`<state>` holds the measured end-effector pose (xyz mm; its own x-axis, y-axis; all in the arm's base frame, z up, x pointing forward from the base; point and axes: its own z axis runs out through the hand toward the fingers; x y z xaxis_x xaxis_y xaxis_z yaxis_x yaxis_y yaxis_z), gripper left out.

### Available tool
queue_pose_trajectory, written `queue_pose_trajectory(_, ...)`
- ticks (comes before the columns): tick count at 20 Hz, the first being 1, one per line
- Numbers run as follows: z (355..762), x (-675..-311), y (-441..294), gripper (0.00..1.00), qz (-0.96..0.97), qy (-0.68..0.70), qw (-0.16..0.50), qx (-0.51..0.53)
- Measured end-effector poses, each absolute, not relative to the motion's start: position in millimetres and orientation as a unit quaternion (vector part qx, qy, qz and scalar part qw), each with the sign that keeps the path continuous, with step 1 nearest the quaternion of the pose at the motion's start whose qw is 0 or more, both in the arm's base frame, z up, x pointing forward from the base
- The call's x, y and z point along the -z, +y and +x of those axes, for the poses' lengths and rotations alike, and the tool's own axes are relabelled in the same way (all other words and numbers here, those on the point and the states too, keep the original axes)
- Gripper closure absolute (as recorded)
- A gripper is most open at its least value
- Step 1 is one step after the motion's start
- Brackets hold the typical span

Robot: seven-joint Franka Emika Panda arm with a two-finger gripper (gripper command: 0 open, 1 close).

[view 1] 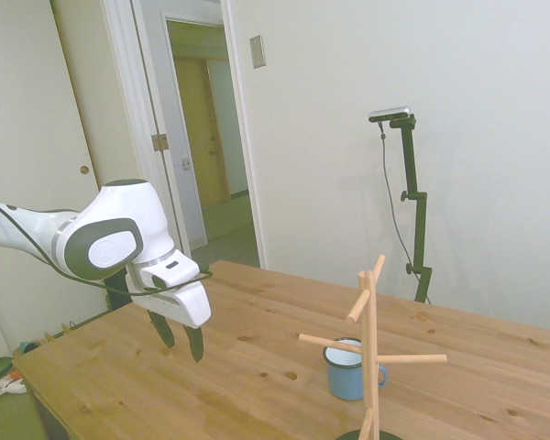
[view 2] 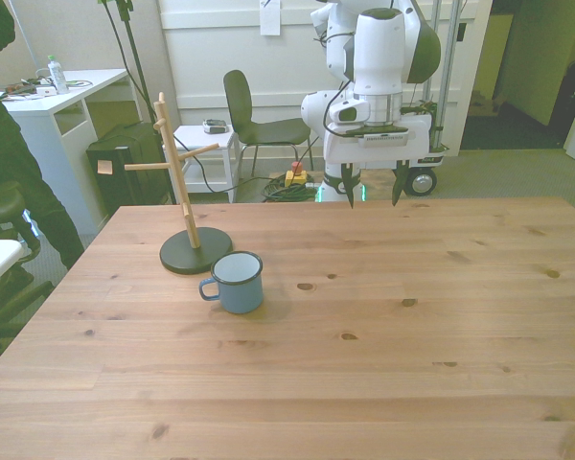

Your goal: Hang the mug

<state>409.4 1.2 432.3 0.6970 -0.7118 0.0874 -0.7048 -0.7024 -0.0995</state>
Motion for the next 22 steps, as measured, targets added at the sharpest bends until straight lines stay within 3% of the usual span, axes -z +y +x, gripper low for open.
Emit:
queue_pose_trajectory(5, 409, -430, -10, 0.0, -0.916, 0.396, 0.033, 0.057)
queue_pose_trajectory(12, 407, -420, -88, 0.0, -0.908, 0.416, 0.024, 0.049)
queue_pose_trajectory(22, 447, -441, -178, 0.0, -0.917, 0.392, -0.008, 0.069)
